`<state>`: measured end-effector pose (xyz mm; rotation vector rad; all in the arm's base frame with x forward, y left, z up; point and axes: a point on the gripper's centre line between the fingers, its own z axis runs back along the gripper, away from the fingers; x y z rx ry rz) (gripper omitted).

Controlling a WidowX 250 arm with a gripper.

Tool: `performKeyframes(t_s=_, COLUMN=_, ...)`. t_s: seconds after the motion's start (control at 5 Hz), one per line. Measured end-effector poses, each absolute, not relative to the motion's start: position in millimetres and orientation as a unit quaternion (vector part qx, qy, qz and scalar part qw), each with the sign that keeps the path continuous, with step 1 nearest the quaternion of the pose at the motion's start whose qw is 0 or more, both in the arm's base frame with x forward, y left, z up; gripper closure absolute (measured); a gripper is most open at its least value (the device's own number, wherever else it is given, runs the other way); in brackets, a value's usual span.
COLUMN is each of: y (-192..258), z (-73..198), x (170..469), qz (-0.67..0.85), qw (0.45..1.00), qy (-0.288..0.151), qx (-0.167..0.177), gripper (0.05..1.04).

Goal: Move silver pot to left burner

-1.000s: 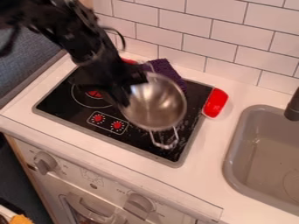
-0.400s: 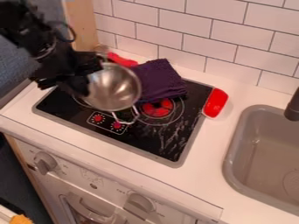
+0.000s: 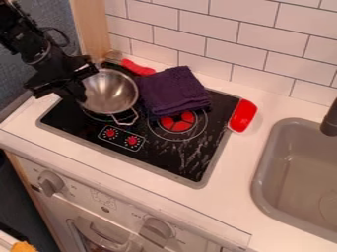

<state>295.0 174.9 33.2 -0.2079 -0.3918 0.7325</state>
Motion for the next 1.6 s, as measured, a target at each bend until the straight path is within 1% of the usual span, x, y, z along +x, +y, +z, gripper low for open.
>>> performKeyframes(t_s=0.2, y=186, z=28, x=302, qz=0.361, qw=0.908, qy=-0.188, qx=-0.099, gripper=1.015)
performKeyframes(t_s=0.4, y=187, z=26, x=301, qz=0.37, qw=0.906, qy=-0.184, qx=-0.098, gripper=0.985)
performKeyframes(t_s=0.6, y=185, z=22, x=296, qz=0.395, qw=0.899, qy=-0.164, qx=-0.09, gripper=0.796)
performKeyframes(t_s=0.8, y=176, z=18, x=296, qz=0.388, qw=0.906, qy=-0.149, qx=-0.081, gripper=0.533)
performKeyframes(t_s=1.0, y=173, z=19, x=293, qz=0.383, qw=0.911, qy=-0.136, qx=-0.07, gripper=0.234)
performKeyframes(t_s=1.2, y=168, z=37, x=292, qz=0.365, qw=0.92, qy=-0.133, qx=-0.044, gripper=0.075)
performKeyframes(t_s=1.4, y=169, z=61, x=288, qz=0.369, qw=0.918, qy=-0.141, qx=-0.019, gripper=0.079)
performKeyframes(t_s=1.6, y=165, z=94, x=281, qz=0.379, qw=0.914, qy=-0.145, qx=0.023, gripper=0.083)
